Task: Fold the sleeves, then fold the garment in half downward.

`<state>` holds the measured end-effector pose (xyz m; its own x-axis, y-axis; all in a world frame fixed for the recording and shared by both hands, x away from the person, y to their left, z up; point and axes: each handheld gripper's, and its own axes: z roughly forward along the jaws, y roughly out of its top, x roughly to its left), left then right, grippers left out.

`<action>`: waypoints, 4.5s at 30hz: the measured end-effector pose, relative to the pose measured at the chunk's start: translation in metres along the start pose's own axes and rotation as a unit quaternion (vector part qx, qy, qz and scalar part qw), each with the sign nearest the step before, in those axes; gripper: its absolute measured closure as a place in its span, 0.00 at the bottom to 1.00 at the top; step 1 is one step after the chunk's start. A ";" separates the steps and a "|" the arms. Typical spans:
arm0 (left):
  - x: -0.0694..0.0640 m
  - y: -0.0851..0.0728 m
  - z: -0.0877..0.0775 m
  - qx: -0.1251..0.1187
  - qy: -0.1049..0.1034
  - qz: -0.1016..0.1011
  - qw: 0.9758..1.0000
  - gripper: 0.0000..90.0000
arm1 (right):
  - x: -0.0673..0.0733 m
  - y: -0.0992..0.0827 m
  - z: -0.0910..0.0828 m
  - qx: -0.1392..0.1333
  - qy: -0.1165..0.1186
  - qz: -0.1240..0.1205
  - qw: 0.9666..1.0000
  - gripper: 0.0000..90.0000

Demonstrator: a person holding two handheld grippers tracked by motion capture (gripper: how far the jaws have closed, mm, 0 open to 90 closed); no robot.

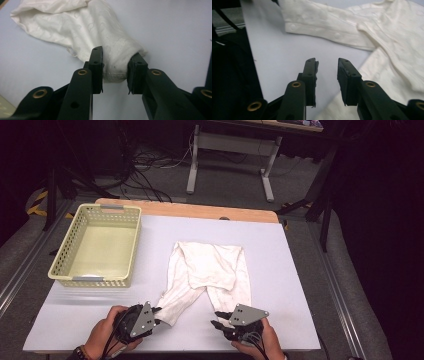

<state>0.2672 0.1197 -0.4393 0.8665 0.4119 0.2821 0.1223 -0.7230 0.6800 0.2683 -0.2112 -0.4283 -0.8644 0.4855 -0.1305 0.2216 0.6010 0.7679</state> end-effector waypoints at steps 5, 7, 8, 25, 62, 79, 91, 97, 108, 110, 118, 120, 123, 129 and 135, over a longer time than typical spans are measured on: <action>-0.003 0.001 -0.013 -0.039 0.003 -0.032 0.999 0.48 | -0.005 -0.012 -0.005 0.014 -0.012 0.012 1.000 0.72; -0.009 0.008 -0.015 -0.059 -0.011 -0.024 0.998 0.44 | -0.005 -0.015 -0.006 0.023 -0.020 0.009 0.999 0.71; -0.012 0.013 -0.015 -0.063 -0.018 -0.019 0.998 0.44 | -0.005 -0.017 -0.006 0.024 -0.017 0.012 0.999 0.71; -0.017 0.024 0.044 0.017 -0.058 -0.054 0.997 0.62 | -0.005 -0.032 0.004 0.062 0.014 0.041 0.997 0.66; -0.034 0.050 0.047 -0.059 -0.140 -0.060 0.987 0.94 | 0.007 -0.022 0.001 0.024 0.034 0.024 0.999 0.76; 0.010 0.022 0.015 -0.085 -0.050 -0.072 0.993 0.90 | -0.027 -0.028 -0.033 -0.063 -0.062 0.037 0.995 0.63; 0.027 -0.011 0.002 -0.088 0.013 -0.077 0.993 0.76 | -0.052 -0.045 -0.045 -0.084 -0.116 0.053 0.988 0.49; 0.030 -0.023 0.001 -0.089 0.029 -0.100 0.991 0.59 | -0.060 -0.052 -0.044 -0.085 -0.133 0.072 0.985 0.39; 0.029 -0.025 0.002 -0.091 0.042 -0.126 0.987 0.20 | -0.062 -0.048 -0.038 -0.087 -0.147 0.081 0.982 0.12; 0.029 -0.027 0.001 -0.090 0.044 -0.129 0.987 0.16 | -0.063 -0.047 -0.037 -0.094 -0.151 0.087 0.980 0.08; 0.027 -0.031 -0.003 -0.089 0.050 -0.135 0.986 0.13 | -0.063 -0.040 -0.029 -0.097 -0.130 0.078 0.984 0.08; 0.026 -0.032 -0.004 -0.088 0.049 -0.138 0.985 0.13 | -0.063 -0.039 -0.027 -0.096 -0.127 0.076 0.984 0.08; 0.025 -0.033 -0.005 -0.087 0.051 -0.138 0.985 0.13 | -0.063 -0.038 -0.025 -0.096 -0.124 0.072 0.985 0.09; 0.024 -0.033 -0.004 -0.085 0.050 -0.137 0.986 0.13 | -0.063 -0.036 -0.023 -0.095 -0.118 0.072 0.986 0.09; 0.023 -0.032 -0.003 -0.086 0.046 -0.135 0.986 0.14 | -0.062 -0.035 -0.024 -0.101 -0.114 0.071 0.986 0.09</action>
<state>0.2812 0.1538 -0.4522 0.7644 0.6315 0.1301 0.2520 -0.4784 0.8412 0.3035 -0.2776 -0.4326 -0.7025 0.6993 -0.1324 0.2190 0.3894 0.8947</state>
